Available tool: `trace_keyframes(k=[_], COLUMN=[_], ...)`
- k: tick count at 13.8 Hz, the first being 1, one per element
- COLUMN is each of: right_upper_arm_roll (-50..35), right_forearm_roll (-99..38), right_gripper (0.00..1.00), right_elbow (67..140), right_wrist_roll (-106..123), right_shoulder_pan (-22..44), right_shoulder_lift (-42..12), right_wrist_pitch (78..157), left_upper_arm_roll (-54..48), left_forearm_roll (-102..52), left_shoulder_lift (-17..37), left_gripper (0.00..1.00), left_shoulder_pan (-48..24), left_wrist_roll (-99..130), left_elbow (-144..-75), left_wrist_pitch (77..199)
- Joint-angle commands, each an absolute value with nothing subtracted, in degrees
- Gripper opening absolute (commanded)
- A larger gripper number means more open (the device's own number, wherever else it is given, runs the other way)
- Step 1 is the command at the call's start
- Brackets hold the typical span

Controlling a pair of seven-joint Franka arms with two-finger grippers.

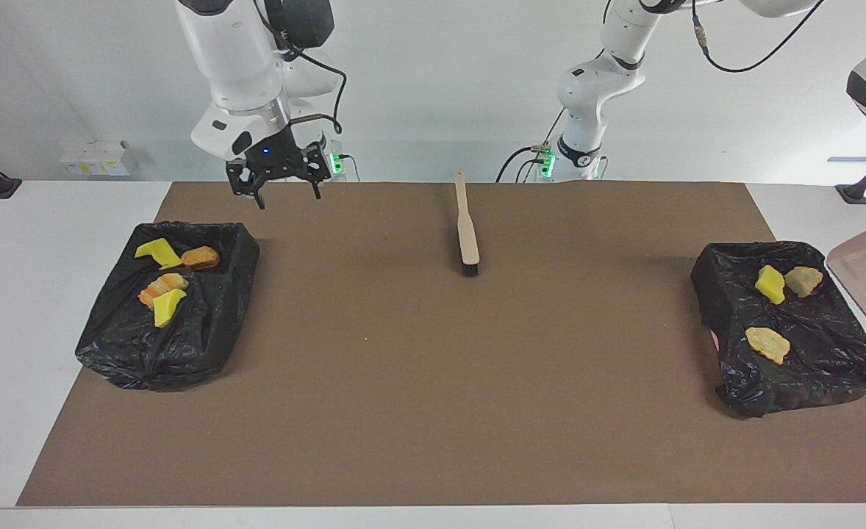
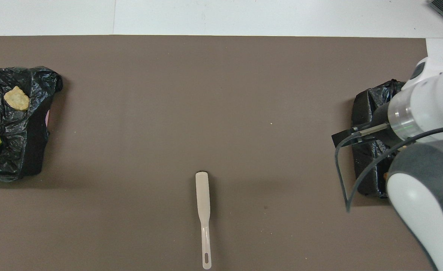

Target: Sweep and dump trash in bin

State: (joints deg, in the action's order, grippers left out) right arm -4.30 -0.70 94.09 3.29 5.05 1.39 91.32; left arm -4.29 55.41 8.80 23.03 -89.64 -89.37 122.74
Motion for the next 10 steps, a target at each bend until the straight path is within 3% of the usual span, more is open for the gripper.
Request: trace_keyframes(k=[1,6,10], right_upper_arm_roll=[-3.78,-3.69,-3.78], right_forearm_roll=[0.09,4.58,4.04], right_gripper=[1.00,1.00,1.00], right_elbow=[92.90,91.41,91.41], right_wrist_roll=[7.29,7.65,7.12], right_shoulder_pan=[1.16,-4.12,-4.31], right_shoulder_lift=[0.79,0.70,0.88], right_wrist_pitch=[90.09,90.70,90.79], left_upper_arm_roll=[-3.69,-4.48,-4.66], left_forearm_roll=[58.61,53.11,40.63], left_shoulder_lift=[7.74,7.03,7.03], left_gripper=[0.00,0.00,0.00], left_shoulder_pan=[20.32,17.94,16.35], left_wrist_roll=[-87.45,-87.10,-86.40], left_elbow=[-89.47,-88.95,-88.77], left_wrist_pitch=[121.12,116.73,113.91])
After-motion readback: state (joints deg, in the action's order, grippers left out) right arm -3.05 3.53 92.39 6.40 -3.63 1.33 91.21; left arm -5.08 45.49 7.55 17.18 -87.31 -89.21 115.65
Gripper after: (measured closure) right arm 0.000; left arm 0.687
